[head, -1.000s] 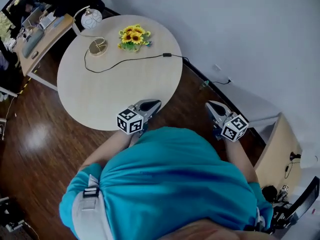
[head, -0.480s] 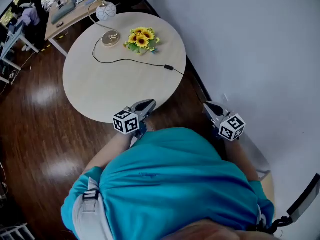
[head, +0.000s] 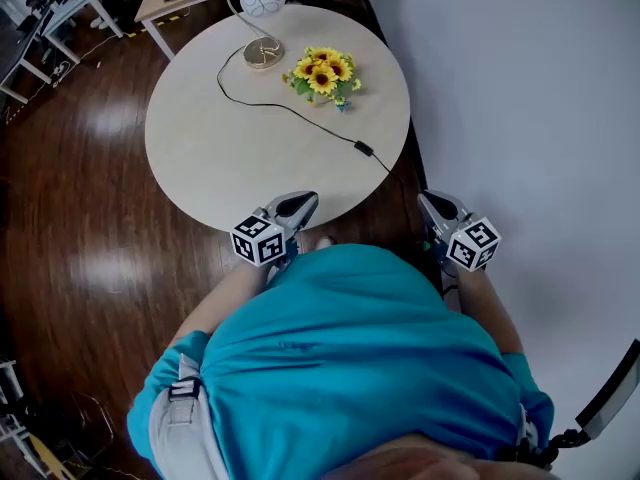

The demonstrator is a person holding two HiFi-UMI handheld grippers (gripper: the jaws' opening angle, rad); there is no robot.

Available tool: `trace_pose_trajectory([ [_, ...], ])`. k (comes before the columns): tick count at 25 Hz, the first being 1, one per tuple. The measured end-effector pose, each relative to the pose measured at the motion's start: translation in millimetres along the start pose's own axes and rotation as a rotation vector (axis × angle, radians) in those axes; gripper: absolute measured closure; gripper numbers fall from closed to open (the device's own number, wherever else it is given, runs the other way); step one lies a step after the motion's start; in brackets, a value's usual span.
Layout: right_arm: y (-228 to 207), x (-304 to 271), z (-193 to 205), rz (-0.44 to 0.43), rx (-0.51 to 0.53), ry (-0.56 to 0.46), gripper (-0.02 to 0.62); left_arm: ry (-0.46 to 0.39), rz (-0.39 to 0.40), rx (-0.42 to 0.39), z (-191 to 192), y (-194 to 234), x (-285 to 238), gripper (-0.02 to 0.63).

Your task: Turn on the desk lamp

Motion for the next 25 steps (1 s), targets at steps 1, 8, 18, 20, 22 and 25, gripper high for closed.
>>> trace_pose_trajectory([
  [1,-12.8,-14.7,-0.4,-0.008,-0.008,0.010,0.594,-0.008,-0.010,0.012,1.8,15.0,-8.0,0.586],
  [8,-79.4,-79.1,-23.9,-0.063,0.008,0.077,0.594,0.032,-0.046,0.012,-10.5,81.2,-53.8,0.586],
  [18,-177.0,-150.8,-5.3,-0.328,-0.010,0.179,0.594,-0.011,-0.310,0.016,7.4,86.1,-96.0,0.586],
  [20,-190.2,-153.8,-6.2,-0.395,-0.011,0.194,0.594,0.015,-0.347,-0.003,13.6,73.6,-113.9,0.586],
  [22,-209.1,-156.0,-0.9,-0.446,-0.009,0.205,0.594,0.051,-0.368,-0.036,23.8,67.1,-140.7,0.586],
  [25,-234.5,-162.9,13.8,-0.496,-0.010,0.230,0.594,0.114,-0.407,-0.051,42.7,69.3,-182.1,0.588],
])
Point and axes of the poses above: the fingertips, and each gripper's own axes: x backward along the fingers, y to its left, z out of its underside, the point moved 10 cm from there along x, backward along the fingers, and after that the axes turned 3 degrees about -x, right-handed, at the moved point
